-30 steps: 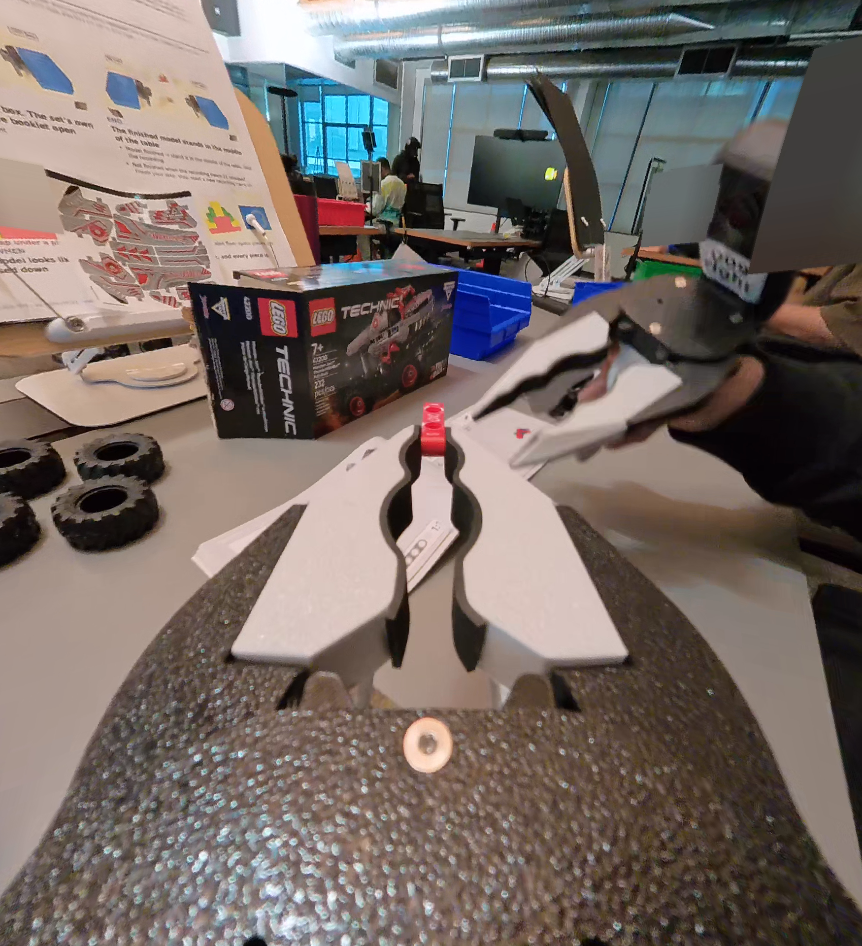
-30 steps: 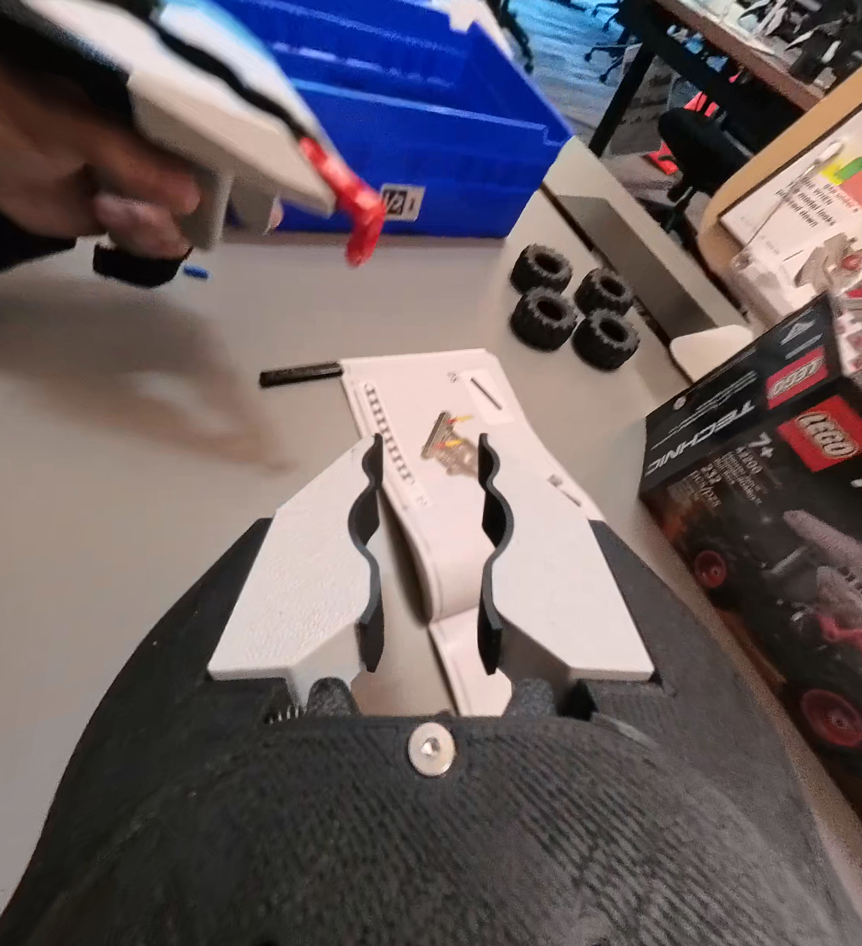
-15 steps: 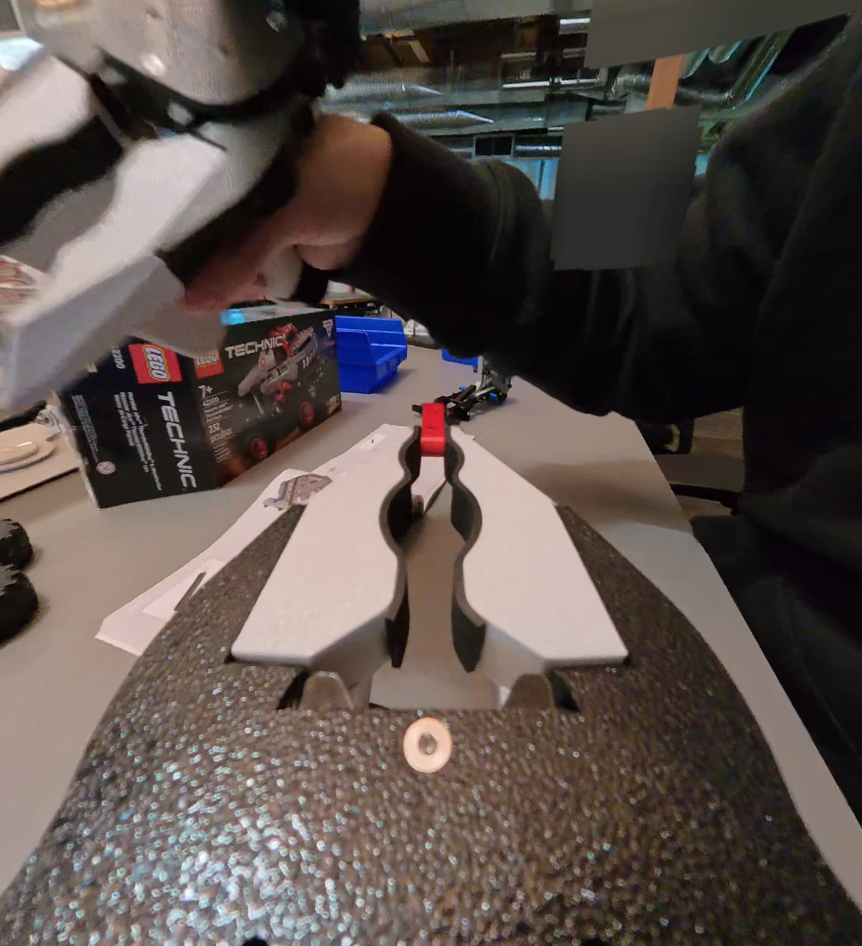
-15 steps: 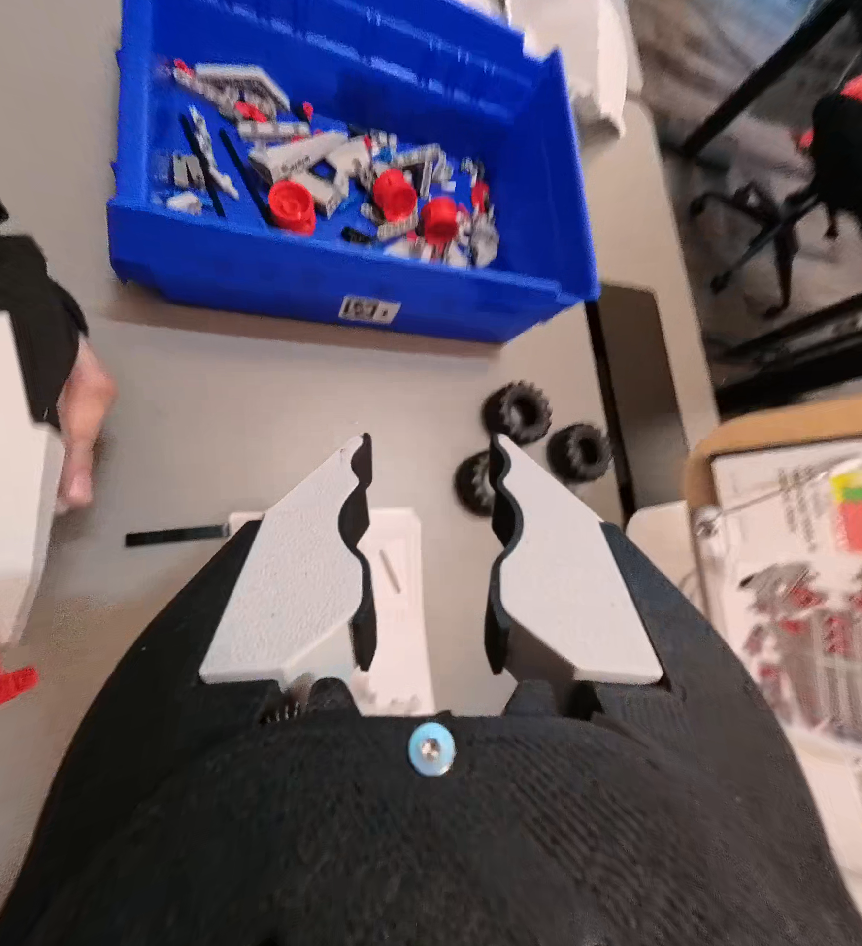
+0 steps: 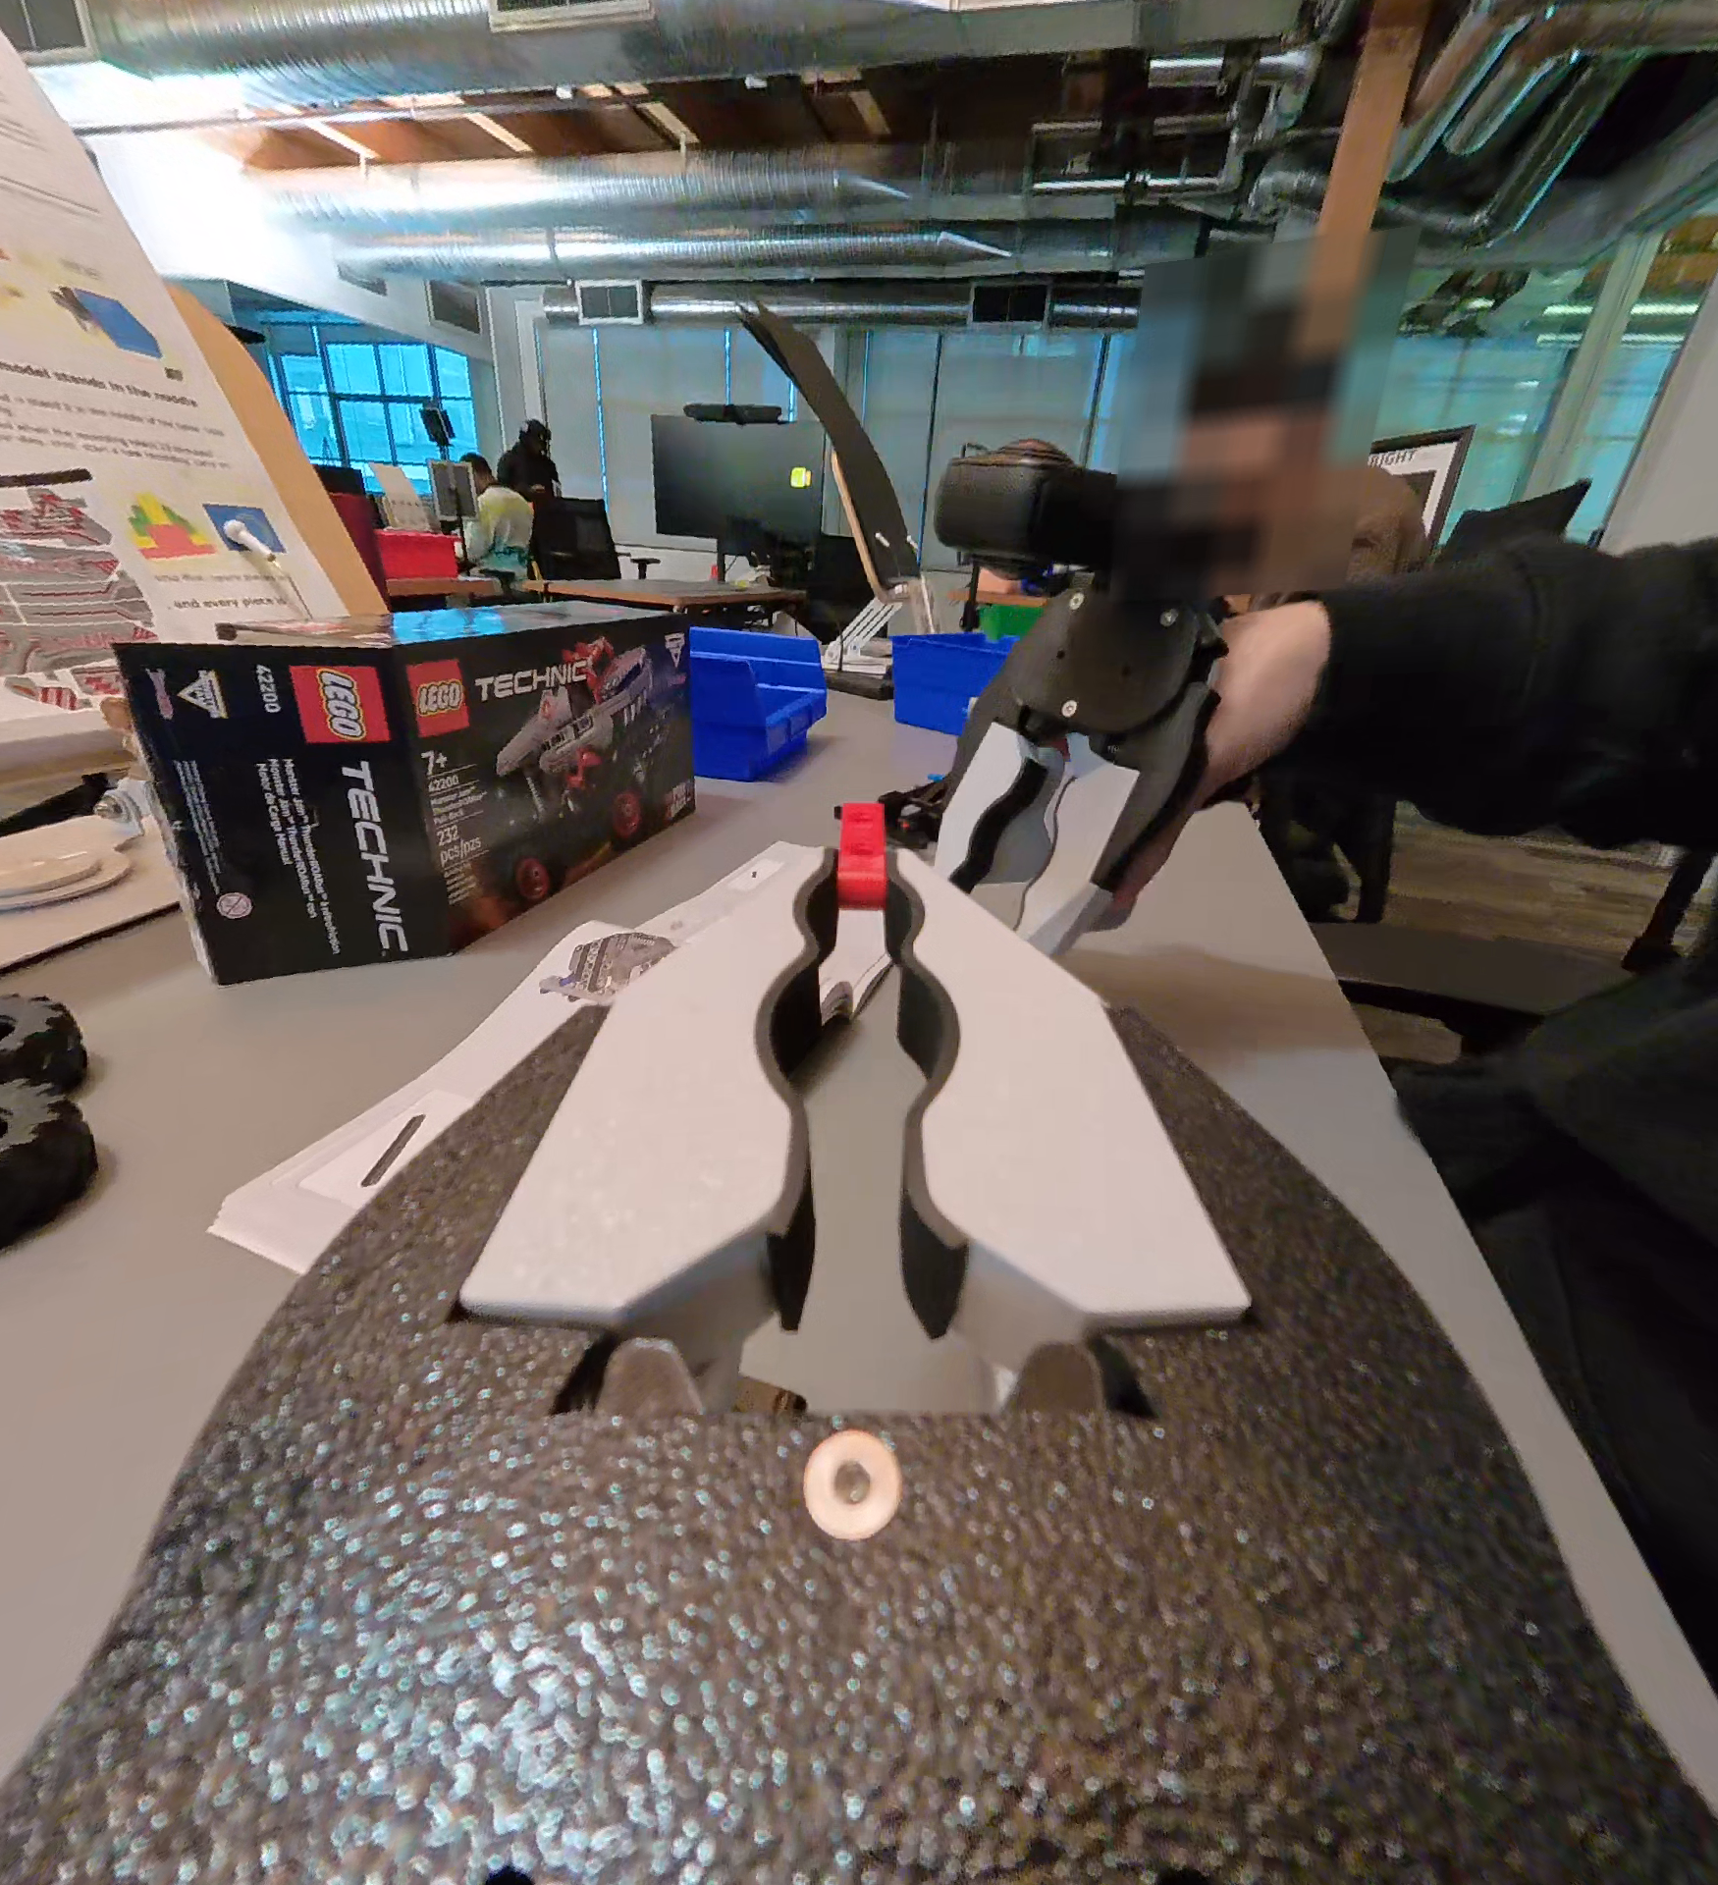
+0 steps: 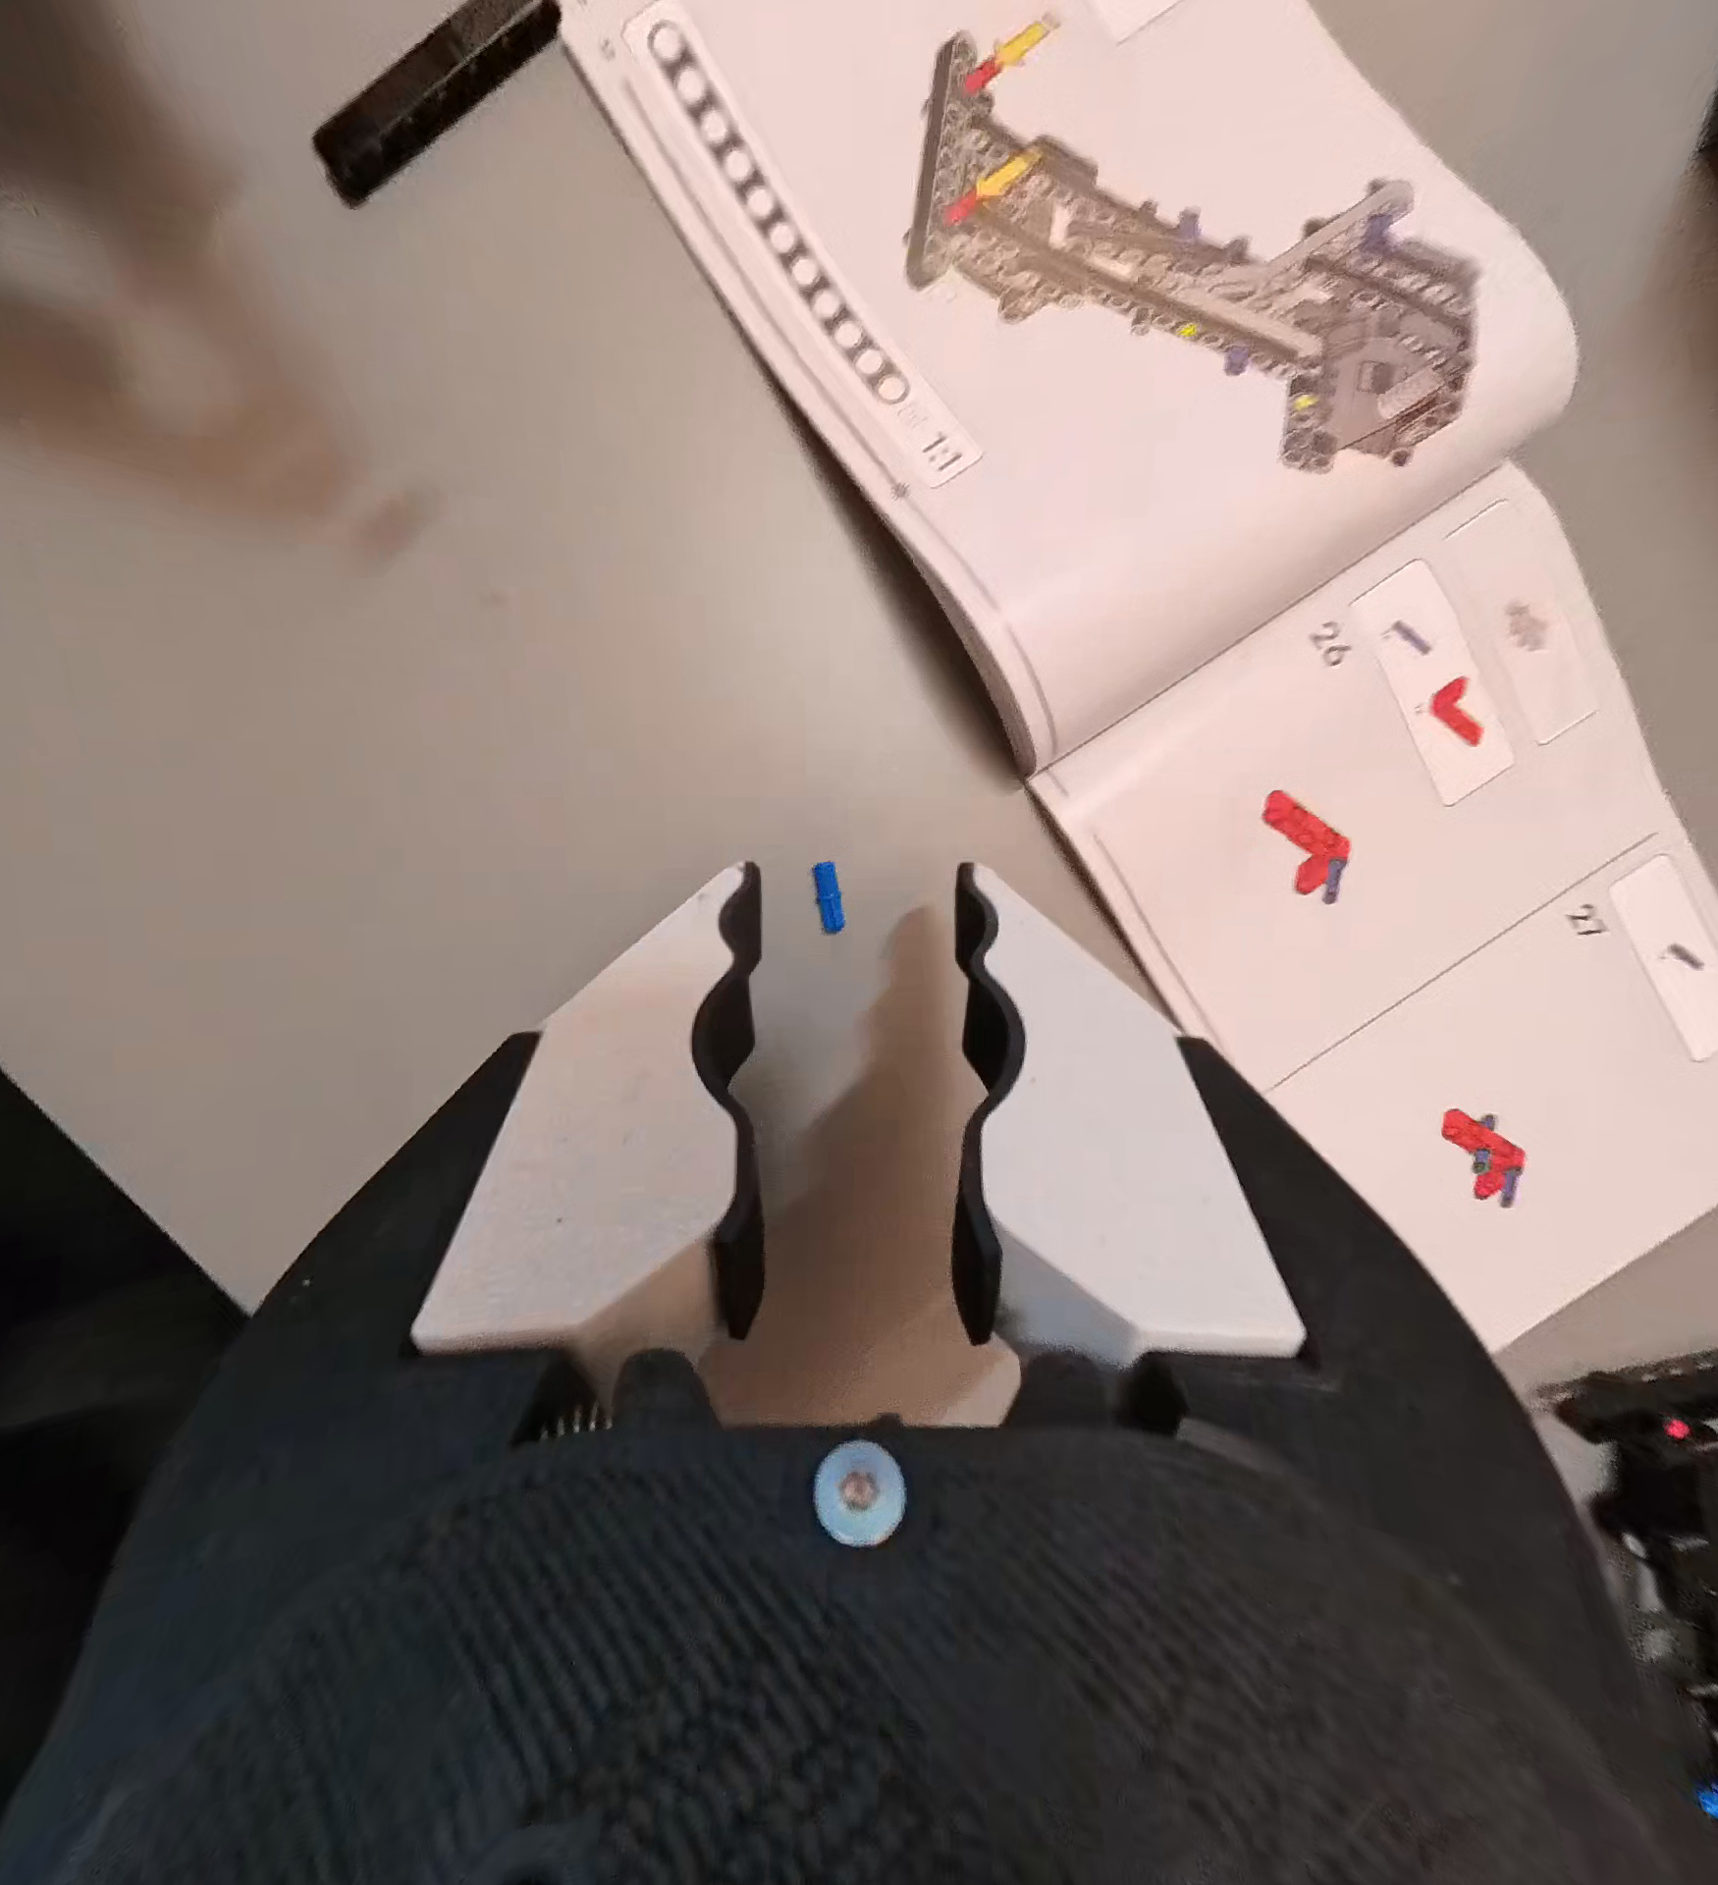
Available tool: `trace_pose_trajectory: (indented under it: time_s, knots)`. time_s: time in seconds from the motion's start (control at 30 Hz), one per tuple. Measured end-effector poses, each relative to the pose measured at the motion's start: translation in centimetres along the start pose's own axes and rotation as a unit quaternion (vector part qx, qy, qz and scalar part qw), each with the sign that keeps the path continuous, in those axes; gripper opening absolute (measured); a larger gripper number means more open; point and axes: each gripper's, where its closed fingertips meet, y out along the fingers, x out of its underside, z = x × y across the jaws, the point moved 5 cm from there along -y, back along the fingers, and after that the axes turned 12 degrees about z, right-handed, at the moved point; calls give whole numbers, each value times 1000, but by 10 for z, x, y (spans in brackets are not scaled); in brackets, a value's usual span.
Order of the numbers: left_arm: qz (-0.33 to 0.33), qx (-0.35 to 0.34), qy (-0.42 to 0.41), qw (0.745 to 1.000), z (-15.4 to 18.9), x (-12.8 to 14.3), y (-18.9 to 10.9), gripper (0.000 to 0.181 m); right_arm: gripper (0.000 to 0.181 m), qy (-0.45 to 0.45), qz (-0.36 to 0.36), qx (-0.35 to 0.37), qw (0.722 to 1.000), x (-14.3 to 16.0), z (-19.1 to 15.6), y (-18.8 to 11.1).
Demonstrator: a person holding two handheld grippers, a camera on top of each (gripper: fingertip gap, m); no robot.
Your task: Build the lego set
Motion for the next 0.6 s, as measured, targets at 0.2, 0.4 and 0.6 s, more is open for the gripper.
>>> trace_pose_trajectory:
  time_s: [0.2, 0.4, 0.6]
  knots:
    - [33, -16, -21, 999, -7, -7, -7, 5, 38, 35, -33, -3, 999, 21, 13, 0]
    - [43, -30, -31, 998, -11, -8, -8, 5, 32, 46, -6, -17, 999, 33, 5, 1]
    - [29, -31, -26, 999, -11, -5, -6, 5, 29, 67, 59, -15, 996, 27, -1, 7]
